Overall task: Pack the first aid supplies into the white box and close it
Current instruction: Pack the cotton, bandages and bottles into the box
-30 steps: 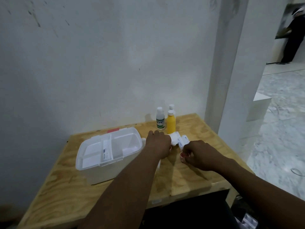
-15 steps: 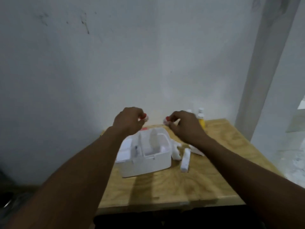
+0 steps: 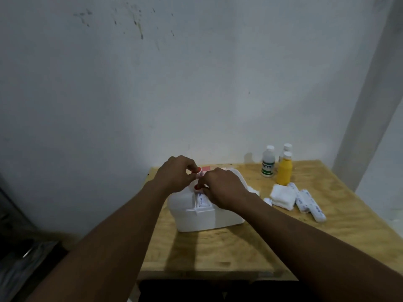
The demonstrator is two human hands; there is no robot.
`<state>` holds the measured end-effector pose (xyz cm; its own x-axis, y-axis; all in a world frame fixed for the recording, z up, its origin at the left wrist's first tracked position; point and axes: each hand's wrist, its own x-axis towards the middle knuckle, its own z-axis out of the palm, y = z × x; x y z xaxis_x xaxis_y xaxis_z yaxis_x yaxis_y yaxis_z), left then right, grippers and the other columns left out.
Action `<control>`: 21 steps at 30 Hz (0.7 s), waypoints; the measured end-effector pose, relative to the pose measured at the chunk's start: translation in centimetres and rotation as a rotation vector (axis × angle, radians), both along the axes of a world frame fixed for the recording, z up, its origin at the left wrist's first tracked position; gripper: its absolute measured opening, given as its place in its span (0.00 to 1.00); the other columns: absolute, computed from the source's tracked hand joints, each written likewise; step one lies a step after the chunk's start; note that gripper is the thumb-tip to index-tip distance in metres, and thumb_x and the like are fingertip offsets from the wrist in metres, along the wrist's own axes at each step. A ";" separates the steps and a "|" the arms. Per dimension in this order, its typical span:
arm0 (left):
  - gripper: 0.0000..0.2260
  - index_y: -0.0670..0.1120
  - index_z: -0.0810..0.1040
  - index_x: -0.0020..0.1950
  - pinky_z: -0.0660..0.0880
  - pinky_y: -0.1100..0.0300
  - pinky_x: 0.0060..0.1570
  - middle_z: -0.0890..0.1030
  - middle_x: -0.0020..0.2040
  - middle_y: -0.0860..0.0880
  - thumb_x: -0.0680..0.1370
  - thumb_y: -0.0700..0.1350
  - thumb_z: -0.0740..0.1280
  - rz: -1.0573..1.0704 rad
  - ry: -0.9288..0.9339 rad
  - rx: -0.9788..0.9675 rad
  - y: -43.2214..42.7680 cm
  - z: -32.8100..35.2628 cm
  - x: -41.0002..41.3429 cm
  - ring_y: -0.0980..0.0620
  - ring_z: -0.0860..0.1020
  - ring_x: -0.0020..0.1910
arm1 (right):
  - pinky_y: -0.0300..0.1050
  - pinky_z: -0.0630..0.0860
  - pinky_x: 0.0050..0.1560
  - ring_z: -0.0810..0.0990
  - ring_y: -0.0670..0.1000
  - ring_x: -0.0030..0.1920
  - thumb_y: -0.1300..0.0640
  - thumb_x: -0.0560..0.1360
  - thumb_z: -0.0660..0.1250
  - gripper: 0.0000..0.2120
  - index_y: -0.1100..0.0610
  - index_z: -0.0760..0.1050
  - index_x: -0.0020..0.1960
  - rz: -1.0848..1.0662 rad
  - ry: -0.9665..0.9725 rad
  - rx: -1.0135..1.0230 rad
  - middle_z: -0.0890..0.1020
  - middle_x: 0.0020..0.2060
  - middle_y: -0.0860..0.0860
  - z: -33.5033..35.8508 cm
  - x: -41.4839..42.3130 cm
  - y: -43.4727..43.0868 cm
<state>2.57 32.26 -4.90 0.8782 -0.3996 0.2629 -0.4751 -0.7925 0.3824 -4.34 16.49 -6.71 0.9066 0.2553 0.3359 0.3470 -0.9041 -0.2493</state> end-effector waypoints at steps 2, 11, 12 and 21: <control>0.09 0.49 0.86 0.54 0.77 0.57 0.52 0.86 0.52 0.50 0.75 0.50 0.74 -0.011 0.011 0.017 -0.3 -0.3 -0.1 0.51 0.81 0.53 | 0.47 0.75 0.49 0.78 0.53 0.53 0.51 0.79 0.63 0.11 0.49 0.83 0.57 -0.008 0.015 -0.004 0.84 0.54 0.51 -0.3 -0.2 -0.2; 0.12 0.52 0.85 0.56 0.79 0.51 0.53 0.85 0.54 0.52 0.76 0.55 0.72 0.071 -0.028 0.050 -1.2 -1.3 -0.5 0.50 0.82 0.51 | 0.53 0.74 0.51 0.74 0.55 0.54 0.53 0.78 0.58 0.18 0.46 0.78 0.65 0.047 -0.025 -0.016 0.79 0.61 0.50 -2.1 -1.9 -1.1; 0.12 0.52 0.85 0.57 0.80 0.51 0.53 0.85 0.55 0.52 0.76 0.55 0.71 0.079 -0.042 0.070 -1.2 -1.2 -0.6 0.50 0.82 0.51 | 0.52 0.74 0.51 0.74 0.56 0.54 0.53 0.78 0.58 0.18 0.46 0.77 0.65 0.045 -0.031 -0.021 0.79 0.61 0.50 -2.1 -1.9 -1.1; 0.11 0.50 0.84 0.59 0.76 0.57 0.51 0.84 0.58 0.50 0.78 0.50 0.70 0.022 -0.018 0.205 -0.9 -0.5 -0.8 0.49 0.80 0.55 | 0.47 0.71 0.52 0.74 0.54 0.56 0.53 0.78 0.57 0.19 0.46 0.77 0.66 0.043 -0.058 0.006 0.79 0.62 0.48 -2.6 -1.7 -1.1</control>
<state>1.81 31.40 -5.40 0.8833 -0.4269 0.1936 -0.4618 -0.8634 0.2033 -5.99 15.38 -9.35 0.8739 0.2911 0.3894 0.3993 -0.8866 -0.2333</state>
